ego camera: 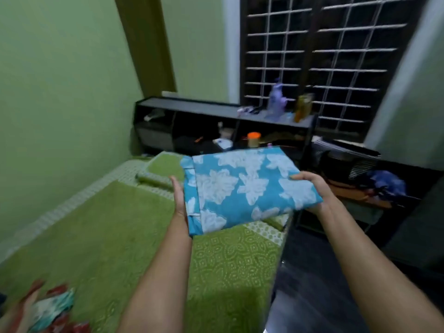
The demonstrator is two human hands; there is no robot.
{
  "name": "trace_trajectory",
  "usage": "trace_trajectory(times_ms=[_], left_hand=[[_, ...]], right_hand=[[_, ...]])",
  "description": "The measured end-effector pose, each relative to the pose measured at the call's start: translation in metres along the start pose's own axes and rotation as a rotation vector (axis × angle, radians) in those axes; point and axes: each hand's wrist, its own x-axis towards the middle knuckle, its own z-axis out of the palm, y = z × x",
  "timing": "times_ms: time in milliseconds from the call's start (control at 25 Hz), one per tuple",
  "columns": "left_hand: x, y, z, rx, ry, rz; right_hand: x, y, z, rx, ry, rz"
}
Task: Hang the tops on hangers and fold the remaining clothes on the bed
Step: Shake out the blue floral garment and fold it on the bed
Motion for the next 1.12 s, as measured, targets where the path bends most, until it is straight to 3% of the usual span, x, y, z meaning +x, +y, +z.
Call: trace_trajectory(times_ms=[120,400,560,720,840,1000,1120], left_hand=[[0.059,-0.047,0.063,0.114,-0.160,-0.164],[0.203,-0.180,0.215,0.365,-0.325,-0.438],[0.271,-0.257,0.297,0.493,-0.330,-0.610],[0.345,-0.347,0.377,0.738,-0.451,-0.782],[0.391,-0.418,0.437,0.987,-0.580,-0.692],[0.437,-0.494,0.529,1.019,-0.871,-0.550],[0.455,-0.537,0.589,1.015,-1.029,-0.491]], right_hand=[[-0.023,-0.022,-0.100,0.106,0.164,-0.081],[-0.119,-0.102,-0.280,0.209,0.368,-0.201],[-0.169,-0.133,-0.367,0.206,0.621,-0.192],[-0.202,-0.159,-0.435,0.183,0.899,-0.281],[-0.217,-0.178,-0.486,0.087,1.132,-0.435],[-0.241,-0.210,-0.541,-0.029,1.410,-0.577],[-0.262,-0.223,-0.571,-0.119,1.707,-0.547]])
